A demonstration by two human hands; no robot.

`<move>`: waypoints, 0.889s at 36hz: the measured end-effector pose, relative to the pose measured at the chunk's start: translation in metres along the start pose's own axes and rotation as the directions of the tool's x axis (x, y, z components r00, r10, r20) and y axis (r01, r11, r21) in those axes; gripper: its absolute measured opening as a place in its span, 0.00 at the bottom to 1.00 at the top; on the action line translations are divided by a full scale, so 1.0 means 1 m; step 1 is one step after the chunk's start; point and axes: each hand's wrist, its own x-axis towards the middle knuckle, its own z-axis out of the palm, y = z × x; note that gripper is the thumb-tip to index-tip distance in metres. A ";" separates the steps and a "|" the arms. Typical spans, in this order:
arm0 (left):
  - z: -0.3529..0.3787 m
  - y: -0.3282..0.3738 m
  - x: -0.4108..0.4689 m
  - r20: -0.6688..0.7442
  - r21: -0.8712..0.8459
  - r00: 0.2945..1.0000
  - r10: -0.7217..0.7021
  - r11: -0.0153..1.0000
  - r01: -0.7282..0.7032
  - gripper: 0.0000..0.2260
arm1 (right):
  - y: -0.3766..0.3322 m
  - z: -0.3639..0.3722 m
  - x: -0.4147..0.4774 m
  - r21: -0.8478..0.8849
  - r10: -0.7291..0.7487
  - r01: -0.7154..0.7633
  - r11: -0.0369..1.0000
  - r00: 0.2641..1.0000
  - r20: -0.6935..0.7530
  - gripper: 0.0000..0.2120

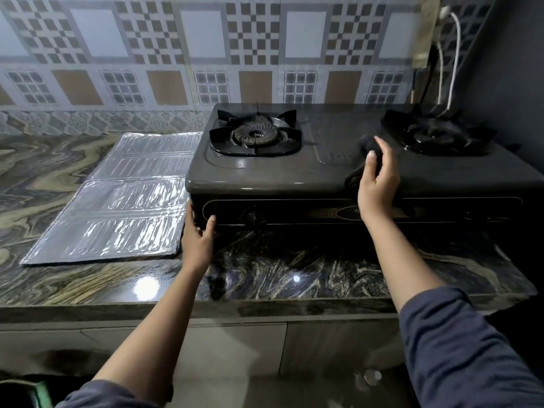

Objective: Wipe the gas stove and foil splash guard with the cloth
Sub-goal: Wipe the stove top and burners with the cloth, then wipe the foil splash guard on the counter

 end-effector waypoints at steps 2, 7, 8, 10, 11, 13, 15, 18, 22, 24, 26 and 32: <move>-0.001 0.003 0.000 -0.003 -0.009 1.000 -0.003 1.000 0.003 0.29 | -0.010 0.006 -0.004 0.026 0.004 -0.005 1.000 0.999 0.047 0.15; -0.010 0.010 0.000 0.018 0.012 1.000 -0.023 1.000 0.022 0.27 | -0.032 0.023 -0.017 0.072 -0.002 -0.010 0.997 0.987 0.162 0.15; -0.015 0.012 0.000 0.034 0.026 0.999 -0.022 0.999 0.021 0.26 | -0.036 0.028 -0.019 0.080 -0.013 -0.002 0.997 0.982 0.189 0.15; -0.023 0.015 0.000 0.075 0.031 0.997 -0.035 0.999 0.033 0.24 | -0.044 0.037 -0.022 0.097 -0.037 0.014 0.995 0.972 0.232 0.16; -0.027 0.017 0.000 0.089 0.037 0.995 -0.038 0.999 0.035 0.23 | -0.050 0.042 -0.024 0.108 -0.050 0.024 0.994 0.968 0.245 0.16; -0.037 0.022 0.001 0.097 0.084 0.995 -0.037 0.996 0.029 0.21 | -0.061 0.056 -0.026 0.135 -0.071 0.037 0.990 0.963 0.259 0.16; -0.048 0.027 0.006 0.085 0.146 0.996 -0.035 0.989 0.022 0.20 | -0.074 0.071 -0.028 0.160 -0.076 0.032 0.987 0.958 0.277 0.15; -0.072 0.030 0.020 0.063 0.202 0.997 -0.034 0.979 0.020 0.19 | -0.091 0.098 -0.032 0.195 -0.105 0.045 0.980 0.944 0.312 0.15; -0.106 0.035 0.046 0.044 0.354 0.999 0.008 0.935 -0.023 0.19 | -0.118 0.140 -0.032 0.231 -0.176 0.102 0.968 0.928 0.329 0.14; -0.122 0.036 0.064 0.050 0.414 0.998 0.024 0.909 -0.043 0.20 | -0.130 0.163 -0.032 0.256 -0.189 0.099 0.962 0.916 0.354 0.14; -0.139 0.037 0.086 0.057 0.476 0.998 0.041 0.877 -0.063 0.21 | -0.142 0.189 -0.032 0.271 -0.186 0.082 0.959 0.903 0.386 0.15; -0.195 0.031 0.174 0.065 0.611 0.996 0.060 0.787 -0.087 0.23 | -0.172 0.284 -0.026 0.286 -0.172 0.057 0.957 0.902 0.397 0.15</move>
